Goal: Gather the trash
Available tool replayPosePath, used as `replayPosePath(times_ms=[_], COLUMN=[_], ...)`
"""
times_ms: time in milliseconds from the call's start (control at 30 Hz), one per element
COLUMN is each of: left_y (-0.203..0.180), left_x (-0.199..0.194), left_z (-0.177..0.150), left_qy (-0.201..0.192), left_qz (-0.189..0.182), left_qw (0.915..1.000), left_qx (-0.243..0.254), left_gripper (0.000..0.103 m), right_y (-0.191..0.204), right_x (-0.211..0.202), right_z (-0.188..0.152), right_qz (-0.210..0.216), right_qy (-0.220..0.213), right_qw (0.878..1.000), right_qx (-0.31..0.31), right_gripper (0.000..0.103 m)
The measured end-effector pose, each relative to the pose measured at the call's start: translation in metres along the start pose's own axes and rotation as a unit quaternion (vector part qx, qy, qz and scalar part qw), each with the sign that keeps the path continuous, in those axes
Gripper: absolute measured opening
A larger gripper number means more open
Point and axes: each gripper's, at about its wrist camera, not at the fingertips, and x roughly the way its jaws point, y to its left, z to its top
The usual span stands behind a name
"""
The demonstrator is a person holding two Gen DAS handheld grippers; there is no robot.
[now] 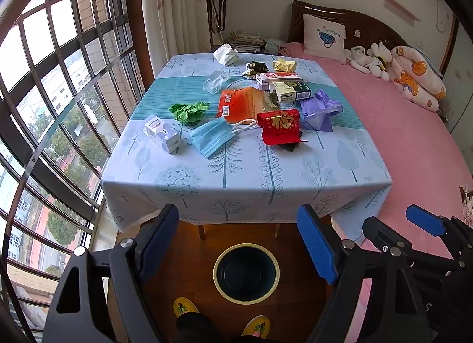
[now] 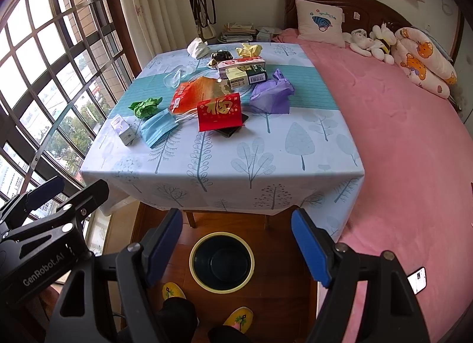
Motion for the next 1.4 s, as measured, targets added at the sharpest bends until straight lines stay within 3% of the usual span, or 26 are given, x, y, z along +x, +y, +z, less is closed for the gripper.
replayPosePath(times_ms=[1400], left_y=[0.014], left_x=[-0.020], left_z=[0.000], left_qy=[-0.009], left_qz=[0.008], left_qw=[0.9999], left_qx=[-0.006], left_gripper=[0.081], right_y=[0.014], right_x=[-0.007], right_z=[-0.005], right_qz=[0.003], right_qy=[0.000], right_qw=[1.000], right_qx=[-0.005], right_gripper=[0.077])
